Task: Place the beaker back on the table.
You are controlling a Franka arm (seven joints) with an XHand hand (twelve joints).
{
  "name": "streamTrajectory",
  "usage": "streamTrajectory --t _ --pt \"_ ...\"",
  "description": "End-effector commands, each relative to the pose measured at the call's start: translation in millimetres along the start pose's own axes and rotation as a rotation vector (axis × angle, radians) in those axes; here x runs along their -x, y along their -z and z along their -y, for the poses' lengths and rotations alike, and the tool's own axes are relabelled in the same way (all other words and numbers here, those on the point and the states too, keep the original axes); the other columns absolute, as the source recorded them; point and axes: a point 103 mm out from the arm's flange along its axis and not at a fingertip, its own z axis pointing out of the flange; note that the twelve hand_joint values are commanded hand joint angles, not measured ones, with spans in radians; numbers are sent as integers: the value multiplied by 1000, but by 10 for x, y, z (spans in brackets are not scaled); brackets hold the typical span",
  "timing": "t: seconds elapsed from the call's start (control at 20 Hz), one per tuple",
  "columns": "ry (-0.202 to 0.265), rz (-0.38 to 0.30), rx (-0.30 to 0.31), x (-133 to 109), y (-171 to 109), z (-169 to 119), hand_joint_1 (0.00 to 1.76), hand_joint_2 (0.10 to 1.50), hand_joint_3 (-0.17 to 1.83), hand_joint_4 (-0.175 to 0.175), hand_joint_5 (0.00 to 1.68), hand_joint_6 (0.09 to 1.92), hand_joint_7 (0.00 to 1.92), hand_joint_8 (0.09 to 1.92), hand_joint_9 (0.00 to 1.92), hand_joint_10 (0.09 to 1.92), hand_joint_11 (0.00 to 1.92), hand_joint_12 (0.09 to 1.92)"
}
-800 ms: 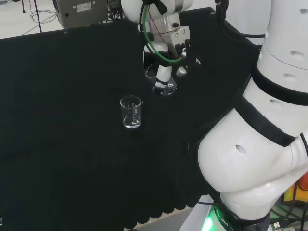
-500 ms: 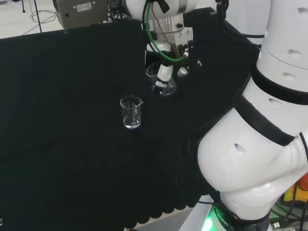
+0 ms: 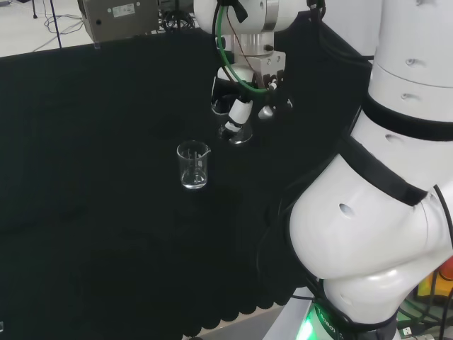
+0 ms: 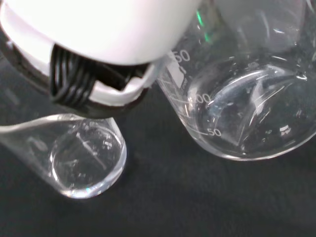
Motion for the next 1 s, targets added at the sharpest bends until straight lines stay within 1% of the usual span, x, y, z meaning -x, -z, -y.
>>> streamTrajectory --t 0.05,0.3,0.45,0.6,0.8,0.9,1.0 --pt "21 -58 67 149 -144 -356 1440 556 704 -175 1413 385 1303 592 1684 87 1484 534" --pt "39 -101 95 197 -239 -576 1440 559 701 -175 1411 387 1300 598 1682 87 1481 533" --pt "46 -134 129 227 -315 -678 1440 561 698 -175 1410 388 1299 601 1680 87 1480 534" --pt "48 -170 166 264 -373 -762 1440 563 695 -175 1408 390 1298 604 1678 87 1479 534" --pt "63 -189 207 278 -432 -847 1439 565 691 -175 1406 391 1297 607 1676 87 1478 535" --pt "64 -213 224 281 -466 -881 1439 567 689 -175 1405 392 1295 608 1676 87 1478 536" --pt "72 -222 230 275 -501 -912 1439 569 686 -175 1404 393 1294 609 1674 87 1477 536"
